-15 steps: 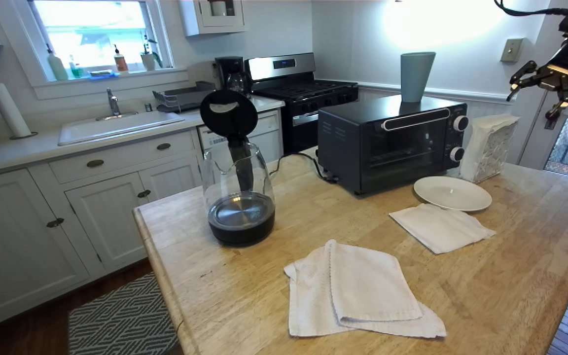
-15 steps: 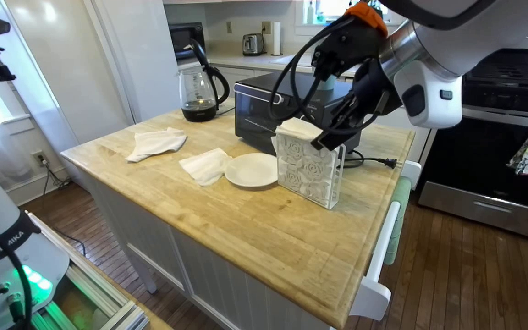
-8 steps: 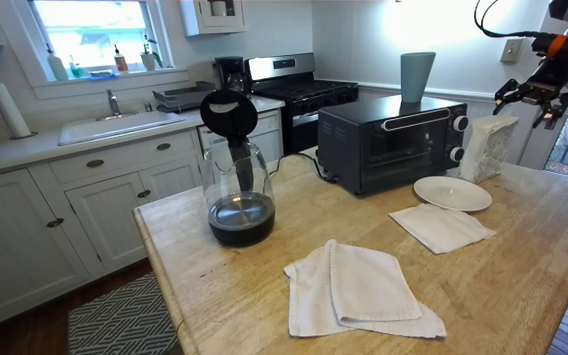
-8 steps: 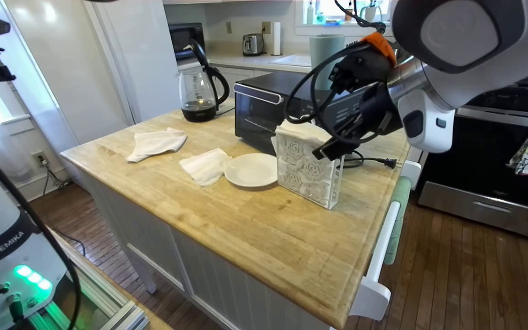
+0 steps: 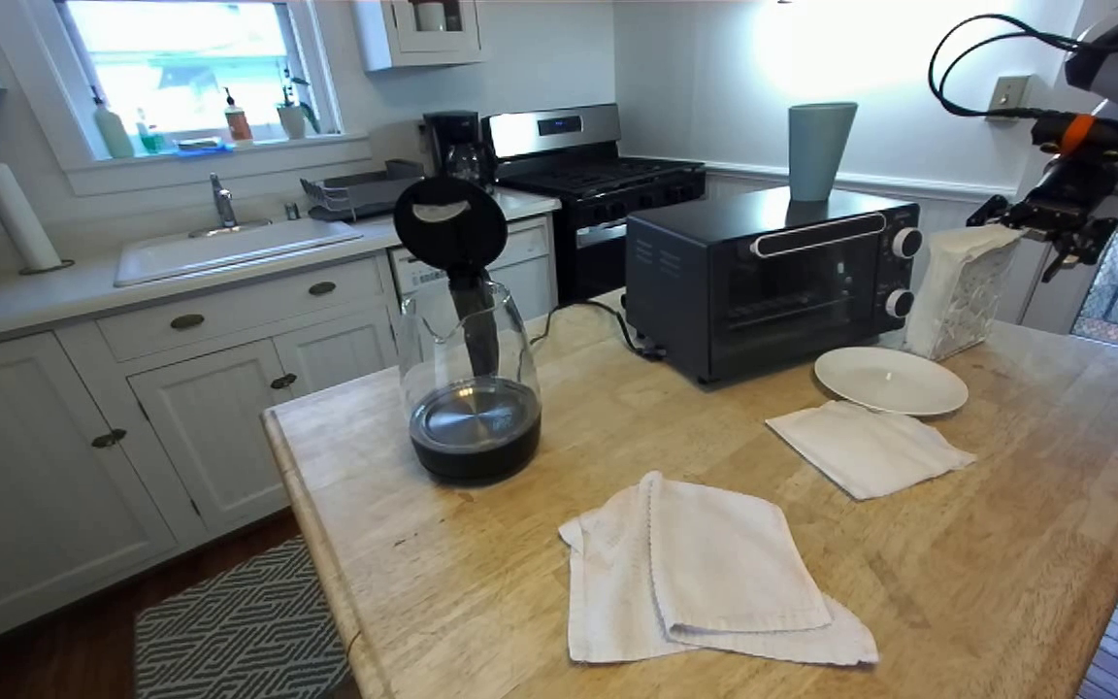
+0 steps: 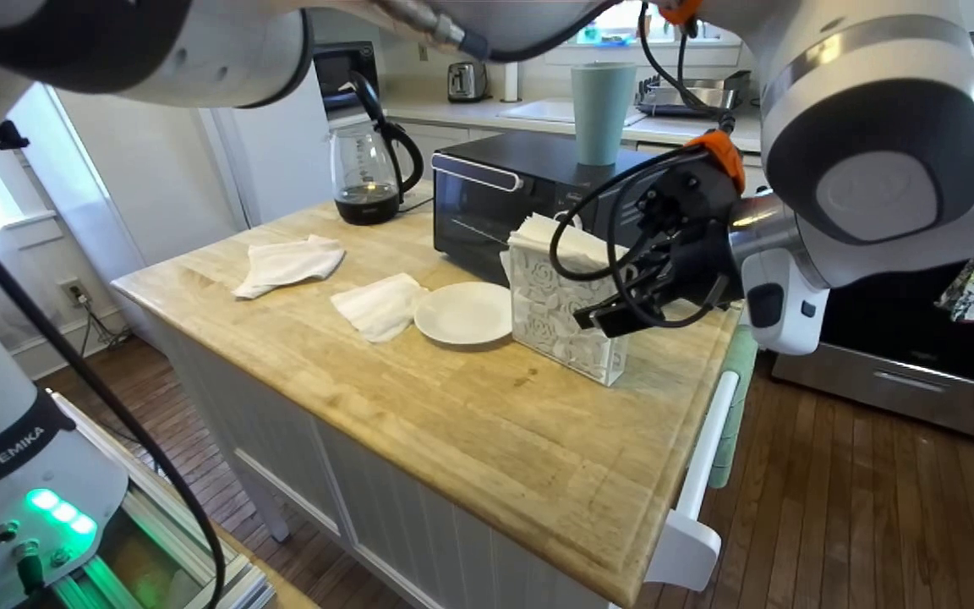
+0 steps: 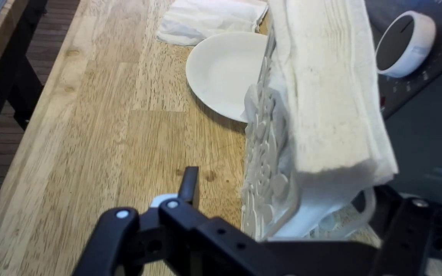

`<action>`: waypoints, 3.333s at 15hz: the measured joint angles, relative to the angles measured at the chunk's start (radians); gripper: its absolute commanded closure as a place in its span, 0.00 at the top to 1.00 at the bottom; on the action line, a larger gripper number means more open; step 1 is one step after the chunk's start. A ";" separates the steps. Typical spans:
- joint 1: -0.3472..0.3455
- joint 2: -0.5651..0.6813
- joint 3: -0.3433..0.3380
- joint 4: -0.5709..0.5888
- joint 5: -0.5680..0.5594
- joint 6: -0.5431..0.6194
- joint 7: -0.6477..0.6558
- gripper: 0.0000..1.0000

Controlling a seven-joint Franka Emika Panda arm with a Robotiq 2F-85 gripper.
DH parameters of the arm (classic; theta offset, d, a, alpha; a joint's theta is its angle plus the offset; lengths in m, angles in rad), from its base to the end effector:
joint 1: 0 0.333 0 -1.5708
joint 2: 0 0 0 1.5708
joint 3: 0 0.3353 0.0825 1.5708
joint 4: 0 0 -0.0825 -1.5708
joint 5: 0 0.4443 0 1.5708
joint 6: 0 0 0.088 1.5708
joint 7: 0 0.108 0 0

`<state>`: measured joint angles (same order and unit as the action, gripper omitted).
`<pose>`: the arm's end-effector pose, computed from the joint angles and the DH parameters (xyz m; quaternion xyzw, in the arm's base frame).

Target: Put the paper towel container on the oven

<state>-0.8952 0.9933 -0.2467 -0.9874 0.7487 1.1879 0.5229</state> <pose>0.4551 -0.6211 0.2337 -0.6102 0.6547 0.2706 0.3547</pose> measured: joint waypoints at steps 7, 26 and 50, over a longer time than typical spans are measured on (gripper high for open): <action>-0.034 0.139 0.051 0.123 0.037 -0.033 0.099 1.00; -0.060 0.285 0.090 0.286 0.049 -0.055 0.267 0.17; -0.185 0.171 0.142 0.366 0.019 -0.204 0.346 0.16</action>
<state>-1.0800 1.1648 -0.1050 -0.6214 0.7673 0.9836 0.8685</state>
